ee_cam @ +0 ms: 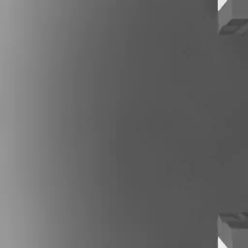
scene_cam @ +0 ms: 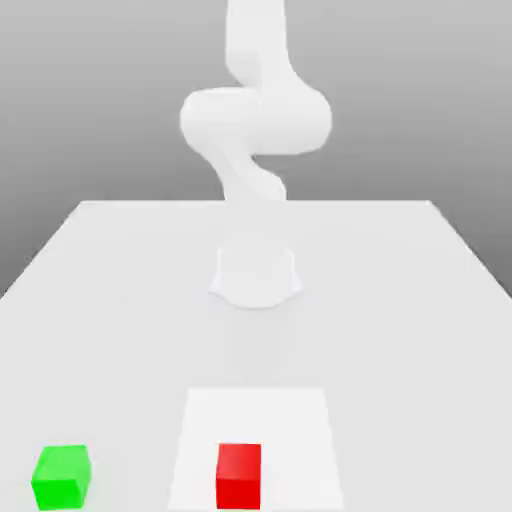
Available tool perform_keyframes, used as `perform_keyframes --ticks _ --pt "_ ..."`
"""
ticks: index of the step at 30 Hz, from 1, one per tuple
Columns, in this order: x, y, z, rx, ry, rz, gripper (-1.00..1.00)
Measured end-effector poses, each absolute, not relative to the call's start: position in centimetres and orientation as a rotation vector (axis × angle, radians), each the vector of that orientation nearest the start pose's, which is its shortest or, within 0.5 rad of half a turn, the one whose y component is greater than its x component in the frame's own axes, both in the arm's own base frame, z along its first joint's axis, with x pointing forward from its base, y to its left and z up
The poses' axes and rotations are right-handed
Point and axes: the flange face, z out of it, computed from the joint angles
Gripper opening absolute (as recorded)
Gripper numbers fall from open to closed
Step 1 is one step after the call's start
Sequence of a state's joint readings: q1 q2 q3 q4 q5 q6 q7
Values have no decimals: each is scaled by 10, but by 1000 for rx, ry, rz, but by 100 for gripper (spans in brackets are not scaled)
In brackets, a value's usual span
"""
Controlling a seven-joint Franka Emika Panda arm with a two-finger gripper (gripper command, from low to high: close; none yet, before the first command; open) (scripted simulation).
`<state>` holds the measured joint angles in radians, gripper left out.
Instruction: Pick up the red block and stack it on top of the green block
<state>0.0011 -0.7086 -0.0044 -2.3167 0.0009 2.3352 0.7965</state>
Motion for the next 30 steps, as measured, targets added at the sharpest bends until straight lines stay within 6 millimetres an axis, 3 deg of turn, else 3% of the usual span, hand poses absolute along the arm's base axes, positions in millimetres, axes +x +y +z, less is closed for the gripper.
perform_keyframes --ticks 6,13,18,24,29,30 --pt "448 -6 570 -2609 1105 -732 0" --pt "490 -11 439 -2729 1159 -475 0" --pt "497 -15 342 -2802 1196 -282 0" --pt "480 -19 228 -2877 1231 -41 0" --pt "477 -19 159 -2888 1236 -1 0" --pt "476 -19 149 -2888 1236 0 -100"
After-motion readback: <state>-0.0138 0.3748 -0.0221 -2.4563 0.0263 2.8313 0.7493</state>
